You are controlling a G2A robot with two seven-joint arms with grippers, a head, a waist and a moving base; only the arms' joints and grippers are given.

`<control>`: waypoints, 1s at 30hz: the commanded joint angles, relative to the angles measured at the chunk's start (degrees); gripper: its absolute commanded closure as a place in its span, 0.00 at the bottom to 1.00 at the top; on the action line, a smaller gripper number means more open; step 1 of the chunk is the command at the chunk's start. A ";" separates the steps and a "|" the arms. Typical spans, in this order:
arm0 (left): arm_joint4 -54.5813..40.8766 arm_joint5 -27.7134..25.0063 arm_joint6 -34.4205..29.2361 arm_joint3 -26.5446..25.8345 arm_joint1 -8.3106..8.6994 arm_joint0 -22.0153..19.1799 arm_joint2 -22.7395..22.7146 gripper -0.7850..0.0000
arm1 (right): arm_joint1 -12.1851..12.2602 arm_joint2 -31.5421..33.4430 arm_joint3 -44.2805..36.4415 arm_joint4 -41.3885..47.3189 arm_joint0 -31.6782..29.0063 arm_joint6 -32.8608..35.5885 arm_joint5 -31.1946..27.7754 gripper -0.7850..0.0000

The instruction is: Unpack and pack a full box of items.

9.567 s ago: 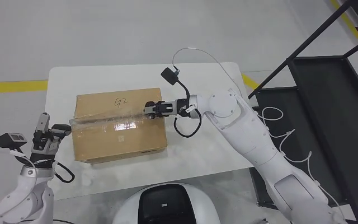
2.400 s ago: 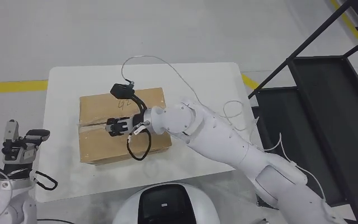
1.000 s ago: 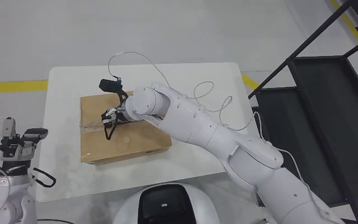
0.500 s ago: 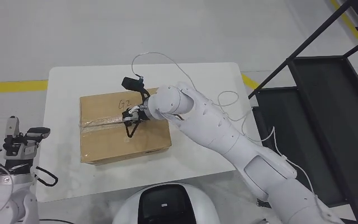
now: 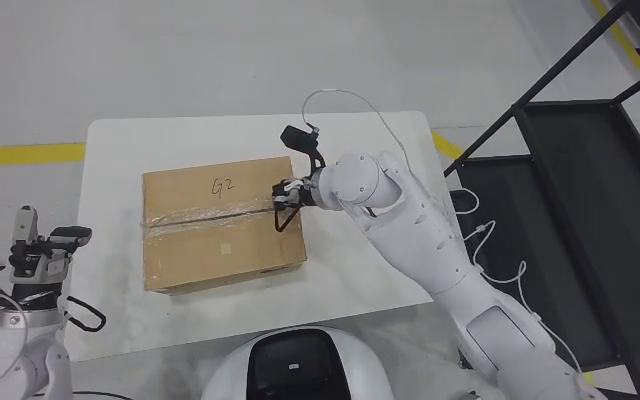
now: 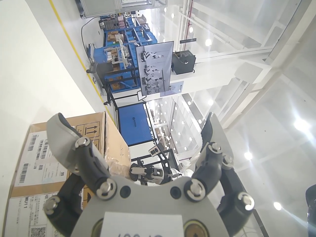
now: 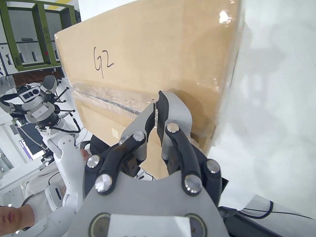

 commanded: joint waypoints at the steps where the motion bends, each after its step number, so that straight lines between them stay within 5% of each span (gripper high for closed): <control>1: 0.14 0.00 0.00 0.03 -0.02 0.01 0.00 0.00 | 0.55 1.19 -2.17 -0.68 -1.52 0.68 0.06 1.00; 8: 0.18 -0.23 -0.02 0.14 -0.10 0.12 -0.02 0.00 | -0.27 -2.53 -0.95 1.95 -0.07 -0.15 -2.62 1.00; 23: -0.47 -0.45 -0.31 0.38 -0.21 0.60 -1.05 0.00 | -9.97 -19.07 20.23 21.01 14.75 -11.95 -14.83 1.00; 30: -0.56 -0.39 -0.62 0.74 -0.24 0.51 -1.40 0.00 | -11.56 -20.11 27.02 21.11 17.42 -12.94 -13.91 1.00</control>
